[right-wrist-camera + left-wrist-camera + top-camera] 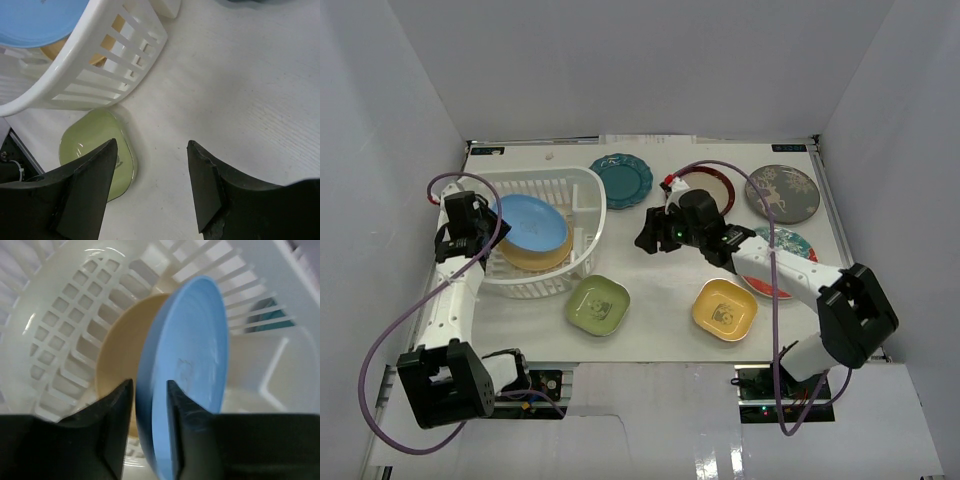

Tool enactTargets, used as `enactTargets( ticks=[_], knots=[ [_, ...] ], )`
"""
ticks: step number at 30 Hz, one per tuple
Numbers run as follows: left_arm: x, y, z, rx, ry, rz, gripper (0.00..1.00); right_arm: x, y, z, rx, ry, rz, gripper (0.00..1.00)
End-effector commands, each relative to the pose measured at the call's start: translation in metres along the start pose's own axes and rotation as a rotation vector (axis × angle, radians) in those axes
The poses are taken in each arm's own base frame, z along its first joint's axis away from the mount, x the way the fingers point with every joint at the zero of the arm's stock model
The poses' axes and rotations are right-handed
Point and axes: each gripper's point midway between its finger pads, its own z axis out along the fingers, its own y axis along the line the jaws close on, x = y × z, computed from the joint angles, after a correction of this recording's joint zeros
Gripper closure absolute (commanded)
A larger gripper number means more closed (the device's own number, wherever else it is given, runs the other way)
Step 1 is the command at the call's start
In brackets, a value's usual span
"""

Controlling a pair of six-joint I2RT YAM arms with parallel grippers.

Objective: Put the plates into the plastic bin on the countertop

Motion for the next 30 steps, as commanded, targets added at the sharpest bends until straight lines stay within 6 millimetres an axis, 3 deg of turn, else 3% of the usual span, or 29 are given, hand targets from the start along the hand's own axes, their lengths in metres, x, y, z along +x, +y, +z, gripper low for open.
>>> enactTargets(
  ticks=[1,5,9,14,18,24,25,27,30],
  knots=[
    [-0.019,0.008,0.01,-0.059,-0.078,0.006,0.53,-0.035,0.031,0.014,-0.088,-0.074,-0.045,0.37],
    [-0.016,0.004,0.015,-0.036,-0.057,0.02,0.21,-0.021,0.038,0.047,-0.076,-0.013,-0.055,0.53],
    [-0.025,-0.009,0.005,0.028,-0.085,0.028,0.02,-0.012,0.038,0.067,-0.059,0.009,-0.053,0.74],
    [-0.037,-0.057,-0.038,0.284,-0.118,0.021,0.02,0.002,0.038,0.093,-0.063,0.043,-0.024,0.85],
    [-0.023,-0.107,-0.085,0.595,-0.079,0.069,0.02,-0.001,0.049,0.108,-0.096,0.033,0.009,0.89],
    [0.008,-0.143,-0.129,0.827,-0.02,0.211,0.02,-0.007,0.071,0.133,-0.18,0.039,0.067,0.89],
    [0.013,-0.145,-0.133,0.851,-0.012,0.227,0.02,0.0,0.07,0.141,-0.176,0.058,0.076,0.89],
    [0.023,-0.15,-0.139,0.889,-0.006,0.265,0.02,-0.006,0.072,0.145,-0.174,0.049,0.081,0.88],
    [0.039,-0.159,-0.148,0.94,0.012,0.321,0.02,-0.003,0.058,0.144,-0.109,0.044,0.079,0.84]
  ],
)
